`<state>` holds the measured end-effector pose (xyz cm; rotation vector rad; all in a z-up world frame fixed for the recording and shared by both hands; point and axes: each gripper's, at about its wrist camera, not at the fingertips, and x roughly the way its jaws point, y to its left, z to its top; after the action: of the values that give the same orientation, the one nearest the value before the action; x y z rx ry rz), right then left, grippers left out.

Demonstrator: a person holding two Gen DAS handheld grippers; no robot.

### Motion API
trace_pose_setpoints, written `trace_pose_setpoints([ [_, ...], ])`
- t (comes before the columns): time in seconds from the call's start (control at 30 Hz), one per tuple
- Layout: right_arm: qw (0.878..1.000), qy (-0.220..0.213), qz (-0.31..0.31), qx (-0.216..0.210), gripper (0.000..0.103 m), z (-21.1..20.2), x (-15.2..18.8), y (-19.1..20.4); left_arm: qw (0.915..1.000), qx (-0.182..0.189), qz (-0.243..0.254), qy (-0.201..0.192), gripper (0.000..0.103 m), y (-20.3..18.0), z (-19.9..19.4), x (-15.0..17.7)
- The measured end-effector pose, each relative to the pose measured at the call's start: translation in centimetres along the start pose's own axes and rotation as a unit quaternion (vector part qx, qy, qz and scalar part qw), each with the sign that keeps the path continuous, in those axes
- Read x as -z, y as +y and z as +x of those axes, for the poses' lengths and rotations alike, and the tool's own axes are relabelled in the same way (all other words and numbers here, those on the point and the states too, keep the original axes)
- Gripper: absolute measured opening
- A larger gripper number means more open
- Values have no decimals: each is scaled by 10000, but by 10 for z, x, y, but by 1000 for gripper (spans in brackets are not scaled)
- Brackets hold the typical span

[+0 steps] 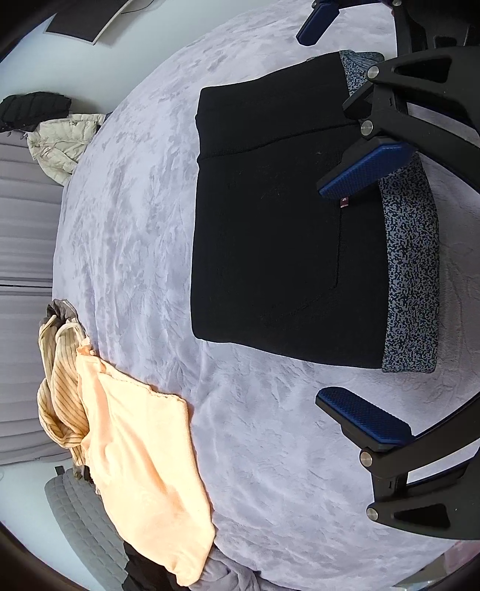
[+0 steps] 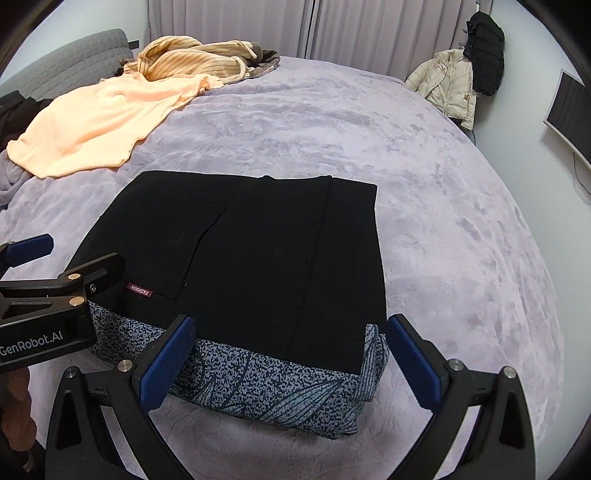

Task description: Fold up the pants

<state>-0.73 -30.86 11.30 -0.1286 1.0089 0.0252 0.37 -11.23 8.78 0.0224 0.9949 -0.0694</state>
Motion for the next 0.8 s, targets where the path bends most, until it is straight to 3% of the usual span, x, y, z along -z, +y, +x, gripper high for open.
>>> trace_pose_setpoints([
  [0.8,9999,92,40,59,102,2,0,9,9999,8,-2,153,102,-1,4,2],
])
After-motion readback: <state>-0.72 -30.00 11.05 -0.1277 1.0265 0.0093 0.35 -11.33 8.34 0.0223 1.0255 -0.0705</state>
